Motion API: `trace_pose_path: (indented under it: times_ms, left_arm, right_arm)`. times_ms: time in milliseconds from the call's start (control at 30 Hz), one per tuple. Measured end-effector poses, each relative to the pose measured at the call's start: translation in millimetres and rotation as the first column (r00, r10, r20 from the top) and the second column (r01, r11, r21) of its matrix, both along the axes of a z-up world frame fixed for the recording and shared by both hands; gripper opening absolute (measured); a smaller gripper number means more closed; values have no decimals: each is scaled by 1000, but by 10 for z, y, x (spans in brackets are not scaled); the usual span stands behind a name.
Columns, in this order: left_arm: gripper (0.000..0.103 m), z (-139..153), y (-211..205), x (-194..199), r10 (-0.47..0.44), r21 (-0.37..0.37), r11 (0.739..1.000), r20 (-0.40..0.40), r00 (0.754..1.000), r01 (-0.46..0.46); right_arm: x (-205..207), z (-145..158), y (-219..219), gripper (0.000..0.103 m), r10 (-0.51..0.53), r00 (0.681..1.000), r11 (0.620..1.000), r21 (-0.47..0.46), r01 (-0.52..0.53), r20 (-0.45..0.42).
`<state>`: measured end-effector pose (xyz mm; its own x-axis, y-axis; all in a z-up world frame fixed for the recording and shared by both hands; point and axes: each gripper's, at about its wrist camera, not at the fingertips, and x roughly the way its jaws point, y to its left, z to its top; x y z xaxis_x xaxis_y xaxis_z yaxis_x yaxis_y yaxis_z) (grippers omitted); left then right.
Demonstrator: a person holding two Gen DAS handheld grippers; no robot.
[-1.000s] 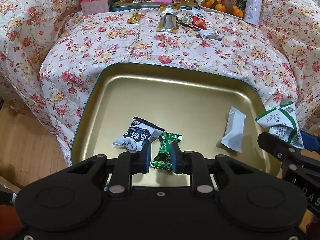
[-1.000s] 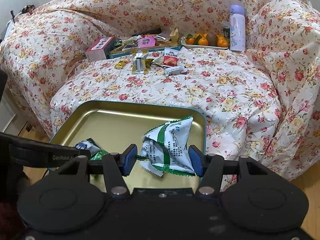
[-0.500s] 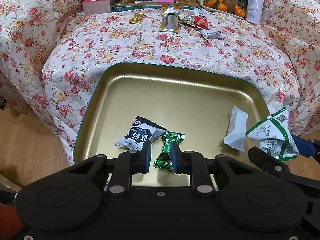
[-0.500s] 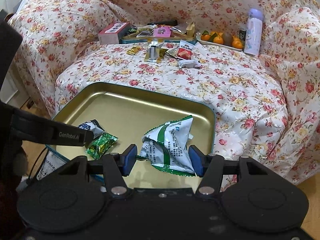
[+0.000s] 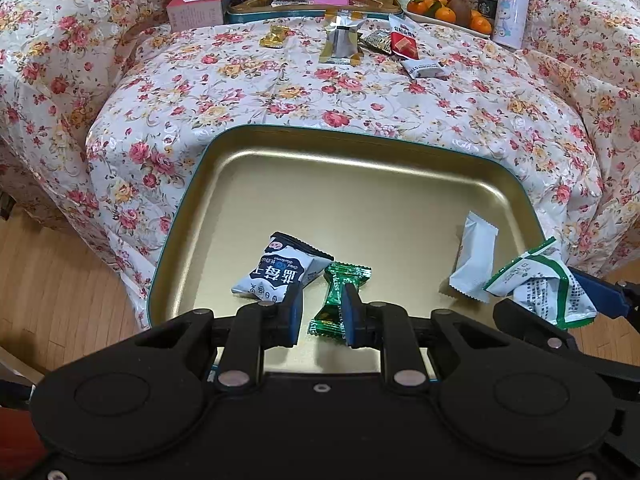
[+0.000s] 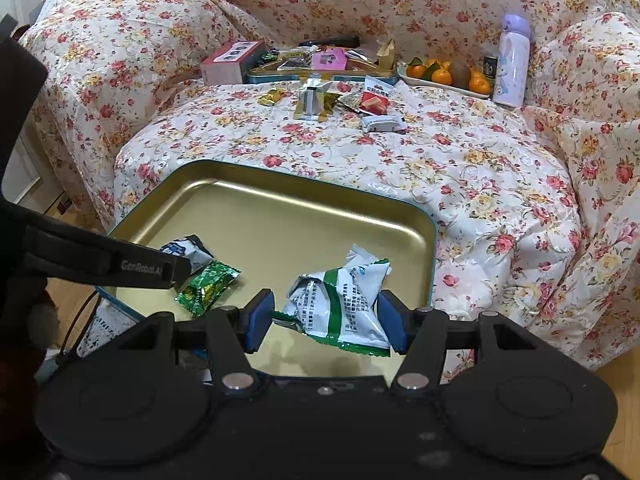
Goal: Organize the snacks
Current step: 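Carry both snacks over the gold tray and open both tools to release them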
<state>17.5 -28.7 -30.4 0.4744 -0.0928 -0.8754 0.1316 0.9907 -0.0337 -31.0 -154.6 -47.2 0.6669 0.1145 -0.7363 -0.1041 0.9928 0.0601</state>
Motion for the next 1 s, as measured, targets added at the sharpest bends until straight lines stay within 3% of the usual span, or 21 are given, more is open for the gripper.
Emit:
trace_pose_path:
  times_ms: [1000]
  left_arm:
    - [30, -21, 22, 4, 10, 9, 1000, -15, 1000, -10]
  right_arm:
    - [0, -4, -24, 64, -20, 1000, 1000, 23, 20, -8]
